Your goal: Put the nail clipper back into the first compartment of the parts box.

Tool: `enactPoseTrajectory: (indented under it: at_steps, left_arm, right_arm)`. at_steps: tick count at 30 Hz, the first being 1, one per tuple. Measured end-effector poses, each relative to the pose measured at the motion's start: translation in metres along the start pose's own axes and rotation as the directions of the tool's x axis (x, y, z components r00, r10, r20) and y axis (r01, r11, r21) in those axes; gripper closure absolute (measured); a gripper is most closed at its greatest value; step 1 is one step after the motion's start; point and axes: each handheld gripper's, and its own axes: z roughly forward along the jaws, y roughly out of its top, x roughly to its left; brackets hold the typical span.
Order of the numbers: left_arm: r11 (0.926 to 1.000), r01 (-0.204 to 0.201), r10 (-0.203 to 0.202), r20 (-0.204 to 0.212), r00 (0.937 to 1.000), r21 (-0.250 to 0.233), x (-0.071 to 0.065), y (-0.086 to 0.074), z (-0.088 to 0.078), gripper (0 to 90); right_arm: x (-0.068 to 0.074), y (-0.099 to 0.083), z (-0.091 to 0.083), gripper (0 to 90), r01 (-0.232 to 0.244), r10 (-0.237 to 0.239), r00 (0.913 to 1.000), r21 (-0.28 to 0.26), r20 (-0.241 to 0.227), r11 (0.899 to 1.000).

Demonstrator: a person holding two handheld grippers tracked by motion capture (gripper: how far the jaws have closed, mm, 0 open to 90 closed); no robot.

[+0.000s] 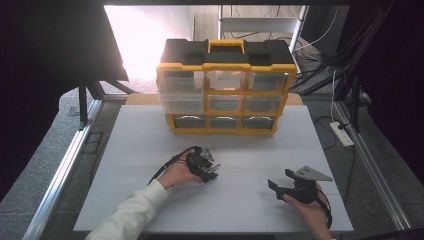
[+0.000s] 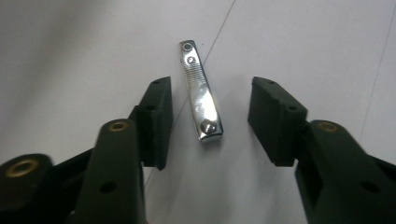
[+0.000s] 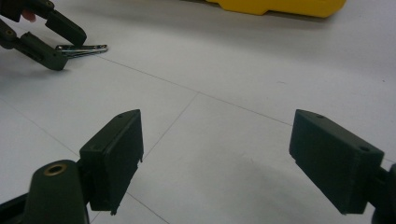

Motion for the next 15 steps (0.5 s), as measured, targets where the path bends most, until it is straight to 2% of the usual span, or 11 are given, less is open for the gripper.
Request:
enactPoseTrajectory:
  at_steps: [8,15]
  left_arm:
    - [0.9996,-0.02,0.02,-0.001,0.9998,0.021,-0.0022,0.0049,0.0002,77.1]
    - [0.9993,-0.032,0.032,-0.002,0.9995,0.02,-0.0029,0.0049,-0.0002,79.1]
  right_arm:
    - [-0.0001,-0.0001,-0.0006,17.8,-0.002,0.002,1.0,0.0,0.001,1.0]
    - [-0.0003,-0.0001,-0.0008,17.8,-0.001,0.001,1.0,0.0,0.006,1.0]
